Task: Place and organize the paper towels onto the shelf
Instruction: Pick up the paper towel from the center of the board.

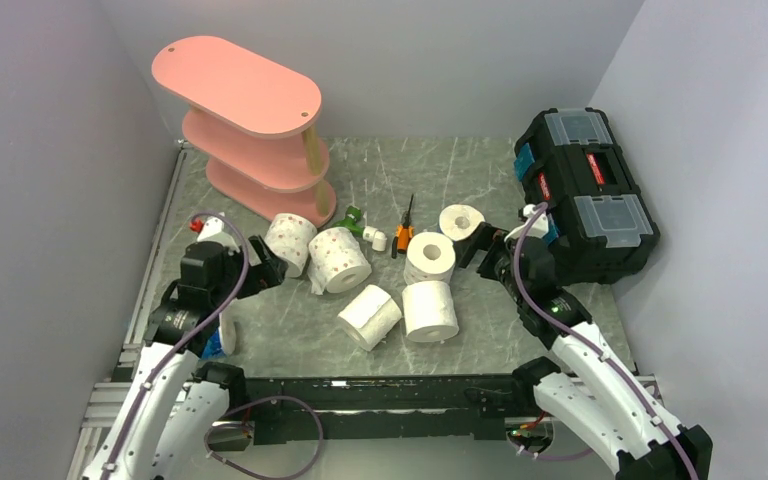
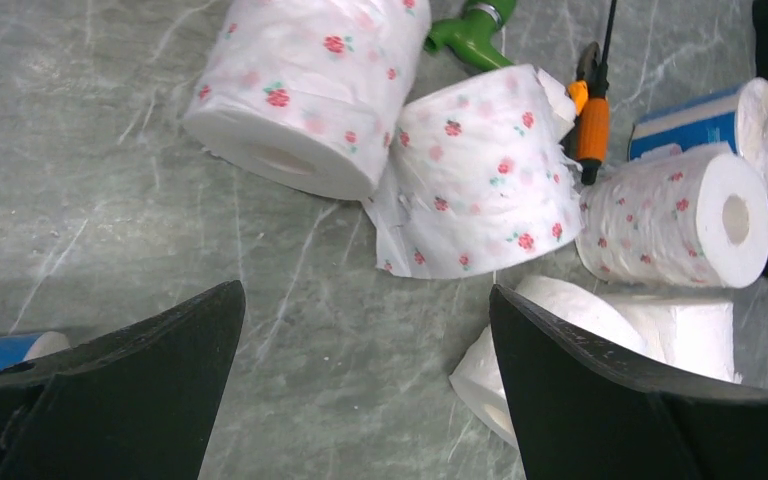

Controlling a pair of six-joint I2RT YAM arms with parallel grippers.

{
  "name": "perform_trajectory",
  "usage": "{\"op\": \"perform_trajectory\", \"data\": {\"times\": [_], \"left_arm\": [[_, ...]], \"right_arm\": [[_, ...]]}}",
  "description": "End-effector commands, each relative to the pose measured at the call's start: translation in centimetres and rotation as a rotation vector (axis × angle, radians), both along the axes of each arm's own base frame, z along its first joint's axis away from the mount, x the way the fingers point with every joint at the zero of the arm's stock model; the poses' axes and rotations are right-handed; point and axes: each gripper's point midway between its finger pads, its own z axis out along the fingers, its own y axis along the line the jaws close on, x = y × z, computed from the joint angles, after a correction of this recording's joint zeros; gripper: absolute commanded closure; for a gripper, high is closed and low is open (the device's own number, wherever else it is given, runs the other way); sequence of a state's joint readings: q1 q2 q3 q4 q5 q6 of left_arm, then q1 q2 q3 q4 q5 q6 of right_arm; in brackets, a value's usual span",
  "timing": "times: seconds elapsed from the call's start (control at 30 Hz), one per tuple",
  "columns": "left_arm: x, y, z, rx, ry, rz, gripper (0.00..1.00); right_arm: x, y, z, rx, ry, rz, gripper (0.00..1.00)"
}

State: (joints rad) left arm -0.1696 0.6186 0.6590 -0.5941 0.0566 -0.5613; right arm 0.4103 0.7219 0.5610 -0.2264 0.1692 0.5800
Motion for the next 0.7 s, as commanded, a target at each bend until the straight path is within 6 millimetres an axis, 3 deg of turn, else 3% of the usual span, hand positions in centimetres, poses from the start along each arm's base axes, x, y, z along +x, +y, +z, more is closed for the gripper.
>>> {"op": "perform_trajectory", "data": {"times": [0.0,0.23,0.5,0.67], "left_arm": [[0.6,-0.1,2.4,0.042,-0.072,0.024,0.01],[0.5,-1.2,2.8,-0.047,-0.134,0.022,0.01],[0.0,-0.3,2.7,-0.11,-0.257,0.088,0.01],[-0.3,-0.8,3.0,-0.078,-0.23,0.03,0.01]], "right_arm": [[0.5,0.2,3.4,0.046,-0.05,-0.012,0.0],[0.3,-0.1,4.9,0.104,-0.055,-0.058,0.0],[0.4,-2.5,4.7,0.027,0.027,-0.191,0.0],[0.7,-3.4,4.9,-0.019,0.029,-0.227,0.01]]}}
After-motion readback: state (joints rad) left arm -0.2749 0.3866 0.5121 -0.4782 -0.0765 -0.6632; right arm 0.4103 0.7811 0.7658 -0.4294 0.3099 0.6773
